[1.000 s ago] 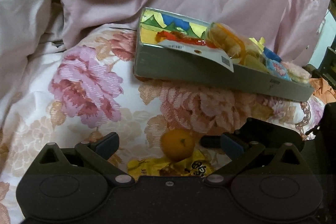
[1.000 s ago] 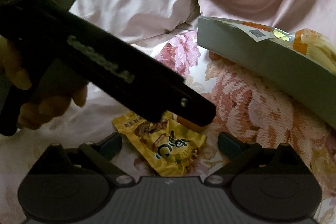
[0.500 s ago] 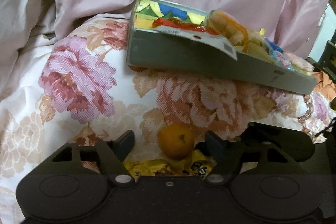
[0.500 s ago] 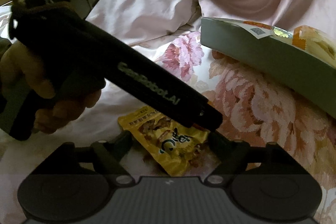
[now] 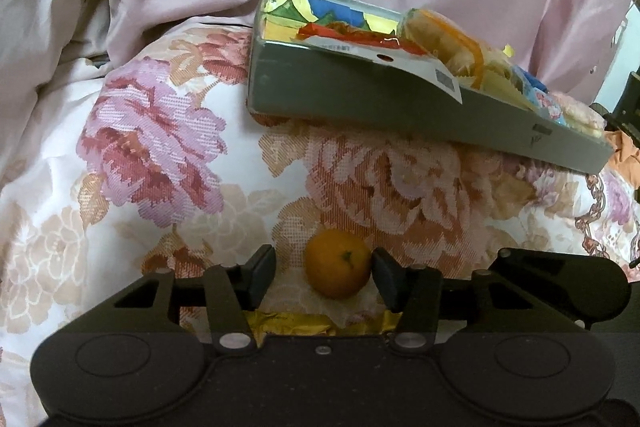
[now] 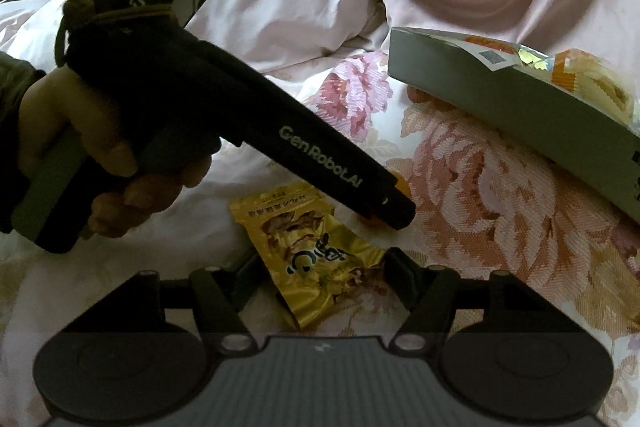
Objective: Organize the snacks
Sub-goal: 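Move left gripper to the tangerine while right moves to the gold packet, then grasp the tangerine with the left gripper while the right grasps the gold packet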
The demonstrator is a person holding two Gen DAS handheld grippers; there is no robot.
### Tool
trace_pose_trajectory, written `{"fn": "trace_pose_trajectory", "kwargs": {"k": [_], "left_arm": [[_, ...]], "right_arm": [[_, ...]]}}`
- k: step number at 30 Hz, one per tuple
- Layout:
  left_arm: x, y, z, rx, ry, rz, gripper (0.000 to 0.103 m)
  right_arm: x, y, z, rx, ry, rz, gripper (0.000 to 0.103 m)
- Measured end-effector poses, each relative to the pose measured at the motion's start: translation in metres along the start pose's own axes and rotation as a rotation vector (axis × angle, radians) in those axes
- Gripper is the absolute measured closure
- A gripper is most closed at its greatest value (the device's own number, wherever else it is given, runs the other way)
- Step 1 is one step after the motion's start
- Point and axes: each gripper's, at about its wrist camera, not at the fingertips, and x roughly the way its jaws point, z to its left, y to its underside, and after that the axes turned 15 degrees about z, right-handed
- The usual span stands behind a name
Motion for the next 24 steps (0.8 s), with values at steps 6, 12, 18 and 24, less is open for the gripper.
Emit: {"fn": "trace_pose_trajectory", "kwargs": {"k": [6,12,18,24], "left_arm": [[0.001,0.000,-0.001,0.011,-0.017,-0.001,0.065],[-0.002,0.002,-0.001,0.001,-0.042,0.005,0.066],[-0.016,0.011,0.007,-0.068,-0.074,0.021,0.066],[-0.024,0.027,0.005,-0.102,-0.093,0.041,0.066]], "right_arm": [[-0.003,0.000,0.007,-0.003,0.015,0.012,0.038],[-0.011,0.005,0.012,0.019,0.033,0.038,0.038],[-0.025,0.018,0.017,0.019,0.100,0.090,0.039],[-0.045,0.033,0.009,0.097,0.183,0.156,0.038]]}}
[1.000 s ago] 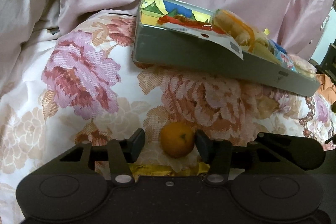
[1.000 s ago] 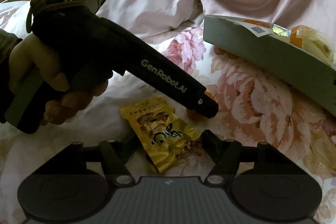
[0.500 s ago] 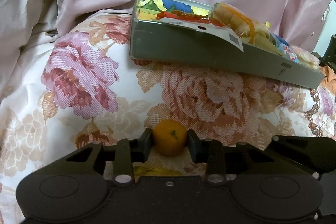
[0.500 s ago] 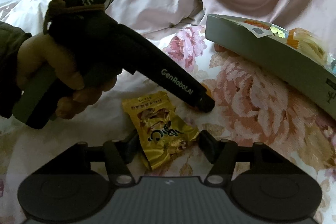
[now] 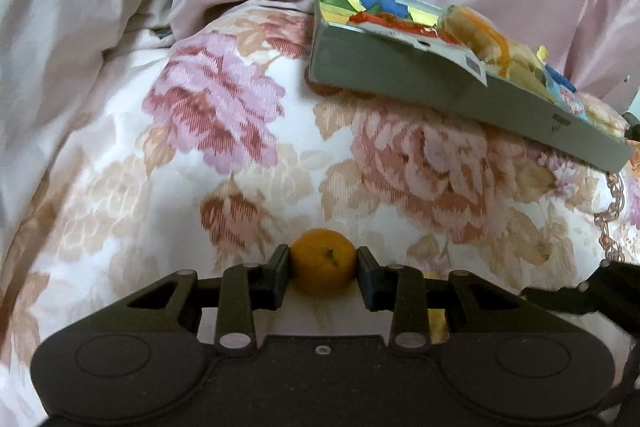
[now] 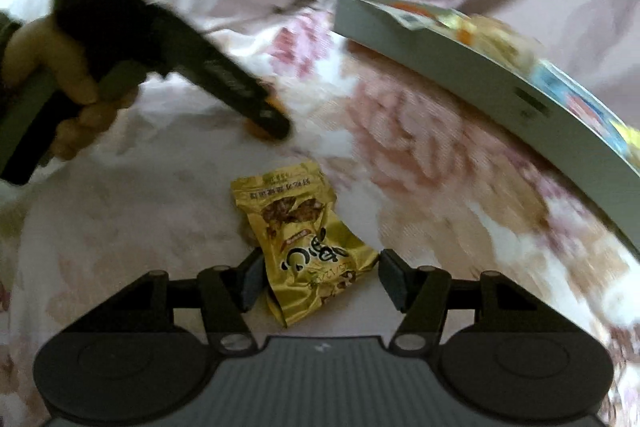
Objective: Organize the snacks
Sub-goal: 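Grasp the tangerine with the left gripper while the right grasps the gold packet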
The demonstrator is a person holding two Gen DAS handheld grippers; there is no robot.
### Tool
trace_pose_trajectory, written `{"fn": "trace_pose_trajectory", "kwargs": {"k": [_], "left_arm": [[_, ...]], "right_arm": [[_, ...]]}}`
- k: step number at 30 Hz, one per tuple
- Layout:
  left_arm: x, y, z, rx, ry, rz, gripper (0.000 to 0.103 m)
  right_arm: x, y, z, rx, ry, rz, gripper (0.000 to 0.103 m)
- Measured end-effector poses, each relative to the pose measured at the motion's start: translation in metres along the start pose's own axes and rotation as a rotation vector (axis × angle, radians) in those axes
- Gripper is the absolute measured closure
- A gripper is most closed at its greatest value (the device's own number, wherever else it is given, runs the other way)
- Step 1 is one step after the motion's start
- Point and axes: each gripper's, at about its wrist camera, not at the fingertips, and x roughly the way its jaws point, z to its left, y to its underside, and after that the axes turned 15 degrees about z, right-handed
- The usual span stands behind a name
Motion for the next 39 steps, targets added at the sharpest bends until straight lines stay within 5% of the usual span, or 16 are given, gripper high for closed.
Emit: {"fn": "trace_pose_trajectory", "kwargs": {"k": [8,19,29,36,39], "left_arm": [[-0.010,0.028,-0.024,0.029,-0.023,0.025,0.066],[-0.024,0.061,-0.046,0.013,-0.019,0.051,0.066],[-0.029,0.074,-0.051,0.010,-0.065,0.055,0.065],[-0.025,0.070,-0.053,0.024,-0.072,0.043,0.065],[-0.024,0.069,-0.054,0.030,-0.076,0.039,0.065]], "right_arm": [[-0.015,0.019,-0.012,0.124,-0.006,0.060,0.037],[-0.028,0.035,0.008,0.099,-0.052,0.080,0.035],[-0.028,0.035,0.018,0.022,-0.032,0.022,0.018],[-0.019,0.033,0.009,0.076,-0.050,0.031,0.022],[-0.017,0.033,0.011,0.067,-0.033,0.020,0.035]]}}
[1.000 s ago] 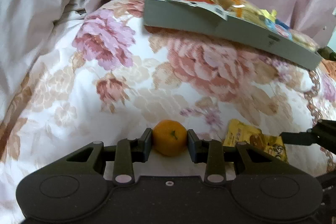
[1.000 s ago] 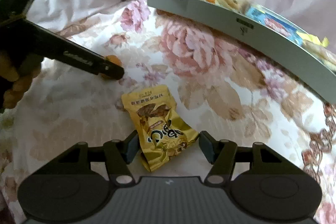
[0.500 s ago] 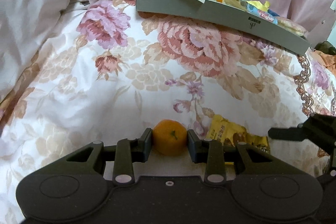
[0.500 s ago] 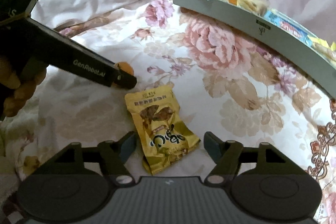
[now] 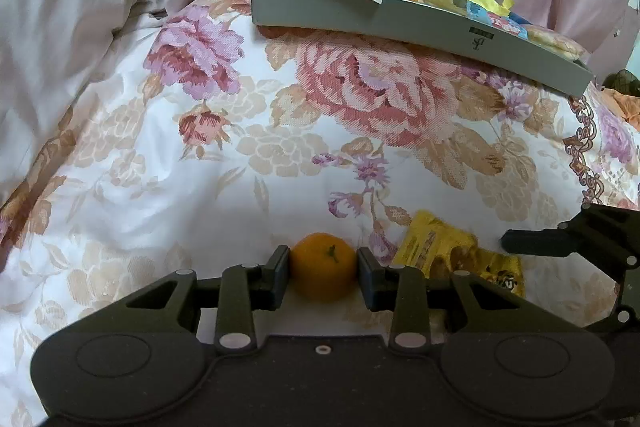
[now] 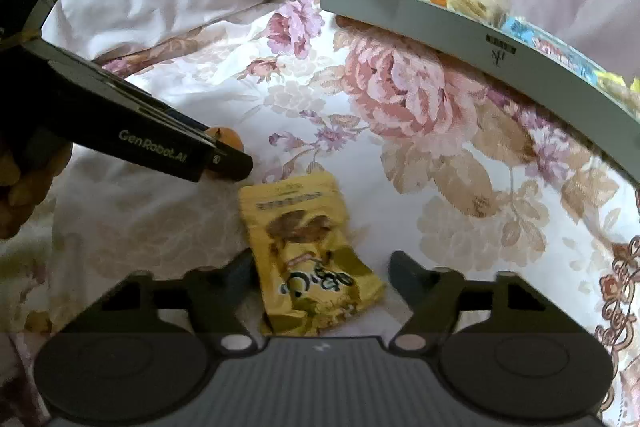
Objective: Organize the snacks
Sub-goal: 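Grasp the tangerine with the left gripper while the right grasps the gold packet, then lift the tangerine and gold packet and carry both over the grey tray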
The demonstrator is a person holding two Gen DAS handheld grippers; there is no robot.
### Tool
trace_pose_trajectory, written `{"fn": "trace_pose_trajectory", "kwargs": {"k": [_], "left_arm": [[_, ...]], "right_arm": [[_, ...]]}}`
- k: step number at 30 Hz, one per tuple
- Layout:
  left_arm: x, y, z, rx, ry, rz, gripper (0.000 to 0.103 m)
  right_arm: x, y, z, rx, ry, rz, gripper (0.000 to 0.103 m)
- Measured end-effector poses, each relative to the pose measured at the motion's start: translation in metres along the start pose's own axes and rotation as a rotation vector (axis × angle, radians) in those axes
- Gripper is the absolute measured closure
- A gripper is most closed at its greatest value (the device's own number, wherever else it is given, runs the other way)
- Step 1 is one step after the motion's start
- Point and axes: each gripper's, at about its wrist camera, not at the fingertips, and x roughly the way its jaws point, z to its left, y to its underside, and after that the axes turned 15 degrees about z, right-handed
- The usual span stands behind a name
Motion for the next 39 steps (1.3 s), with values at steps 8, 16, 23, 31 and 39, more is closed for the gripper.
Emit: {"fn": "trace_pose_trajectory", "kwargs": {"k": [8,16,23,31,39], "left_arm": [[0.002,0.000,-0.005,0.027,-0.009,-0.009,0.065],[0.003,0.002,-0.011,0.069,0.001,-0.006,0.064],[0.001,0.004,-0.014,0.079,0.001,0.019,0.053],[0.001,0.004,-0.013,0.074,-0.013,0.003,0.065],[0.001,0.004,-0.018,0.100,-0.012,-0.028,0.066]], "right_arm": [[0.000,0.000,0.006,-0.037,0.021,-0.030,0.050],[0.002,-0.002,0.003,-0.009,0.084,-0.052,0.051],[0.002,0.000,-0.006,0.028,0.046,-0.025,0.042],[0.002,-0.001,-0.004,0.030,0.044,-0.031,0.049],[-0.001,0.002,0.021,-0.102,0.214,-0.098,0.053]]}}
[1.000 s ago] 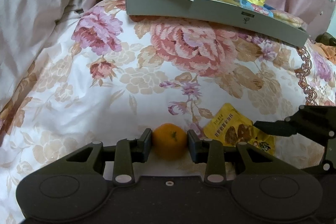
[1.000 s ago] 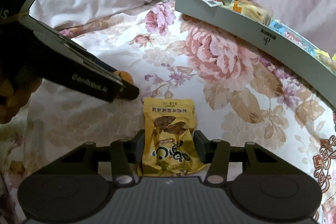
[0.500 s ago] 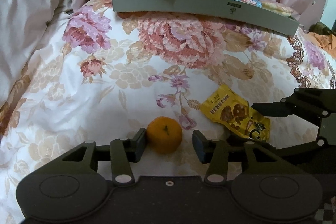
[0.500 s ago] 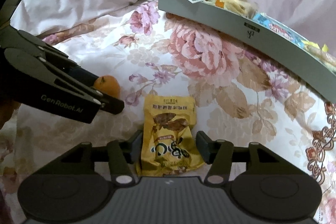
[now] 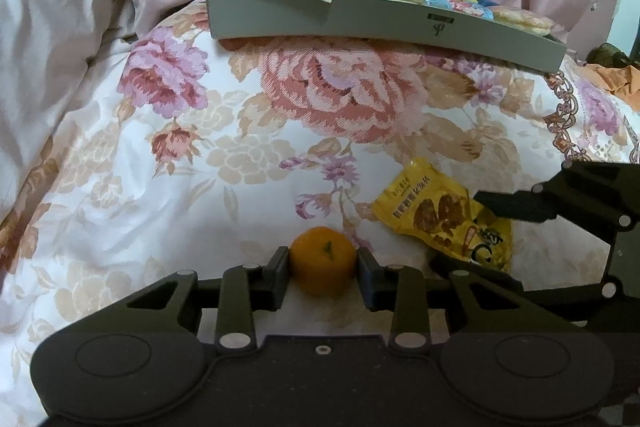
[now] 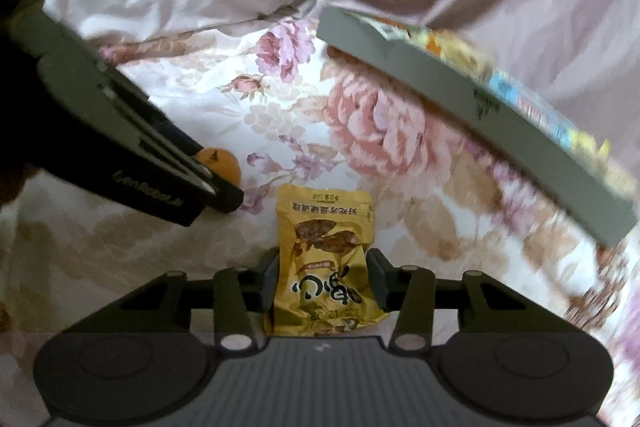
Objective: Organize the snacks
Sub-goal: 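Lift the tangerine and gold packet and carry both over the grey tray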
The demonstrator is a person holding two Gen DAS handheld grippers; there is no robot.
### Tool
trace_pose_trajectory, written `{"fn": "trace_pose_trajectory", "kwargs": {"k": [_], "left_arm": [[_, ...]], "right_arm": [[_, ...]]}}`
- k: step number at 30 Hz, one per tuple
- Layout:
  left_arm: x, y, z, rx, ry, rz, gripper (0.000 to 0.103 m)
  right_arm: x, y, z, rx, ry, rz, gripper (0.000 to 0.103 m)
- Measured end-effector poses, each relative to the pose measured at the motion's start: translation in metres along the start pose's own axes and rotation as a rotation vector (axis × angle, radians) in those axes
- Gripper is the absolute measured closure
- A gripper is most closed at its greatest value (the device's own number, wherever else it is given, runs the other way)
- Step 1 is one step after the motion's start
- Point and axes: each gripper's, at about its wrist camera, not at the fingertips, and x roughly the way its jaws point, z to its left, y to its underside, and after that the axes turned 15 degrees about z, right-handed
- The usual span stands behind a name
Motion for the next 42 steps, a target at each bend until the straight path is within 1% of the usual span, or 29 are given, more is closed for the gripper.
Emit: {"fn": "trace_pose_trajectory", "kwargs": {"k": [4,8,16,24,29,33,35,38,42], "left_arm": [[0.000,0.000,-0.002,0.008,-0.004,-0.016,0.066],[-0.001,0.000,-0.002,0.008,-0.002,-0.039,0.066],[-0.014,-0.002,0.002,-0.037,0.009,-0.137,0.066],[-0.041,-0.012,0.009,-0.096,0.007,-0.263,0.066],[-0.059,-0.039,0.009,-0.102,-0.027,-0.344,0.066],[-0.070,-0.071,0.008,-0.102,-0.039,-0.400,0.066],[-0.073,-0.091,0.007,-0.101,-0.043,-0.420,0.066],[-0.071,-0.118,0.004,-0.102,-0.050,-0.431,0.066],[-0.063,-0.150,-0.002,-0.107,-0.061,-0.413,0.066]], "right_arm": [[-0.002,0.002,0.013,-0.081,0.089,-0.041,0.053],[-0.007,0.003,0.020,-0.118,0.147,-0.094,0.053],[-0.018,0.001,0.014,-0.094,0.226,-0.203,0.053],[-0.037,-0.003,0.001,-0.087,0.339,-0.391,0.052],[-0.039,-0.012,-0.016,-0.048,0.388,-0.471,0.052],[-0.035,-0.019,-0.036,-0.001,0.413,-0.504,0.052],[-0.031,-0.023,-0.050,0.044,0.415,-0.508,0.052],[-0.028,-0.028,-0.071,0.103,0.406,-0.516,0.052],[-0.024,-0.035,-0.093,0.182,0.377,-0.523,0.052]]}}
